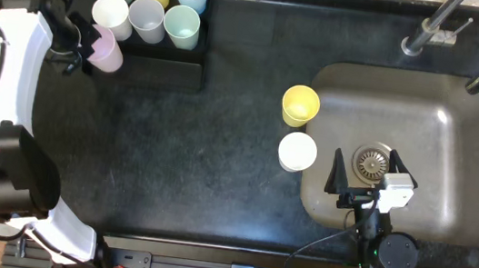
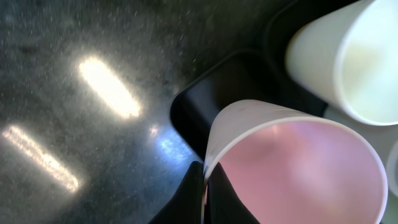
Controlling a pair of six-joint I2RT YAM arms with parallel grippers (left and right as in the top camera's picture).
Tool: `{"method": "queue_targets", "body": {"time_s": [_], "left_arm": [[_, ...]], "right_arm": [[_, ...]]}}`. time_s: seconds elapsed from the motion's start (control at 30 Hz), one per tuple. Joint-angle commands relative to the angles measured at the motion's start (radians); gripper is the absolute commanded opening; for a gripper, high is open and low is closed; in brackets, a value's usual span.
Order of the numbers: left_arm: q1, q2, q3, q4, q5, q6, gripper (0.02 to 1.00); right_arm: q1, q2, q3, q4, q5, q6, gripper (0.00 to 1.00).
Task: Store Cups
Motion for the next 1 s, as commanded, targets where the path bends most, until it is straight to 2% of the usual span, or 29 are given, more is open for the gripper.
{"method": "queue_targets", "body": {"time_s": [0.03,0.4,1.0], "left_arm": [[0.006,-0.027,-0.041,0.026,-0.012,0.0,0.036],[0.006,-0.013,-0.077,0.072,-0.054,-0.015,0.036],[0.006,0.031,-0.078,0.128,-0.056,-0.015,0.036]], "right_arm": [[-0.001,-0.008,-0.013,0.005,-0.006,0.004,0.998],[-0.001,-0.008,-0.013,0.005,-0.006,0.004,0.996],[-0.001,-0.008,-0.013,0.005,-0.006,0.004,0.998]]}}
